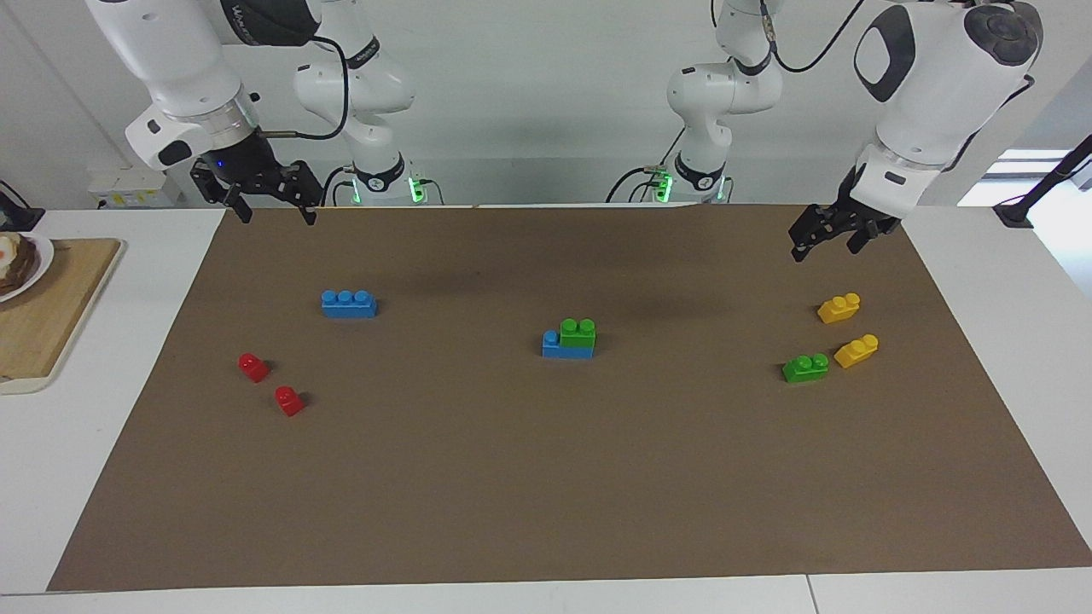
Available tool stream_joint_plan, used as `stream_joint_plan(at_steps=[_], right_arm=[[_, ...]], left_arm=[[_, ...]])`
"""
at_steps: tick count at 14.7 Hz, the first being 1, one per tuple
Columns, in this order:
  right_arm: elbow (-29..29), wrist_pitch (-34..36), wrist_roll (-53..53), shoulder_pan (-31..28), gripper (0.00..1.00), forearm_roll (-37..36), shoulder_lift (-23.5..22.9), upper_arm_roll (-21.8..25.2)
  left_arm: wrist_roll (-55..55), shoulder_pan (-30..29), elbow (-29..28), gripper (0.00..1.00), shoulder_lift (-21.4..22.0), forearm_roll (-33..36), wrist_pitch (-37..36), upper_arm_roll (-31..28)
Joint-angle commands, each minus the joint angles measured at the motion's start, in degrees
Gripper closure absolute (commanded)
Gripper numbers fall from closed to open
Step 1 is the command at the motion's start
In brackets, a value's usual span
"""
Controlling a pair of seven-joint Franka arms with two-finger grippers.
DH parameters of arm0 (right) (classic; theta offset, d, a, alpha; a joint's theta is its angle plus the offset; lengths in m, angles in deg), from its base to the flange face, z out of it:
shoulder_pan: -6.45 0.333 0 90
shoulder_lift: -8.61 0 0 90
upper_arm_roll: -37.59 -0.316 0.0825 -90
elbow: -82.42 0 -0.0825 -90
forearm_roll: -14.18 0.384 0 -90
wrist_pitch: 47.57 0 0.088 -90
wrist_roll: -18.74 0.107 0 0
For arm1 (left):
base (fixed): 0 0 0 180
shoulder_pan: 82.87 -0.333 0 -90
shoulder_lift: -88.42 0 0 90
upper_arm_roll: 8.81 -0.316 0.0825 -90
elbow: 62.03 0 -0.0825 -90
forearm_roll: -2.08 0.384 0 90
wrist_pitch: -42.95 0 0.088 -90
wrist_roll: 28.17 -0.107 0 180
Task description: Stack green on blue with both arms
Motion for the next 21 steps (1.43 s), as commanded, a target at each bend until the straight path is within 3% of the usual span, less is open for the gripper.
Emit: stream_joint_plan(at_steps=[1,5,8,14,21], right_arm=[[0.58,-0.85,-1.07,-0.77,0.00,-1.37,-0.25,-0.29],[0.58,-1.29,-1.68,-0.51,0.00,-4.09,-0.25,-0.47],[0.58,-1.20,-1.68,-0.51,0.00,-4.09,-0.25,-0.47],[0.58,-1.38,-1.68,-0.59,0.00,-3.65,-0.25,-0.47],[0.58,-1.38,-1.33,-0.68,0.00,-2.69,-0.16,-0.29]], left_arm=[[-0.96,1.63,1.99,0.00,-1.20,0.93,-1.31,-0.53],[-1.31,1.20,2.60,0.00,-1.20,1.19,-2.36,-0.61],[-7.44,0.76,2.34,0.00,-1.11,0.93,-1.75,-0.79],[-7.11,0.85,1.29,0.00,-1.02,0.58,2.46,-1.49],[-6.93,1.02,1.63,0.00,-1.02,0.75,1.50,-1.41]])
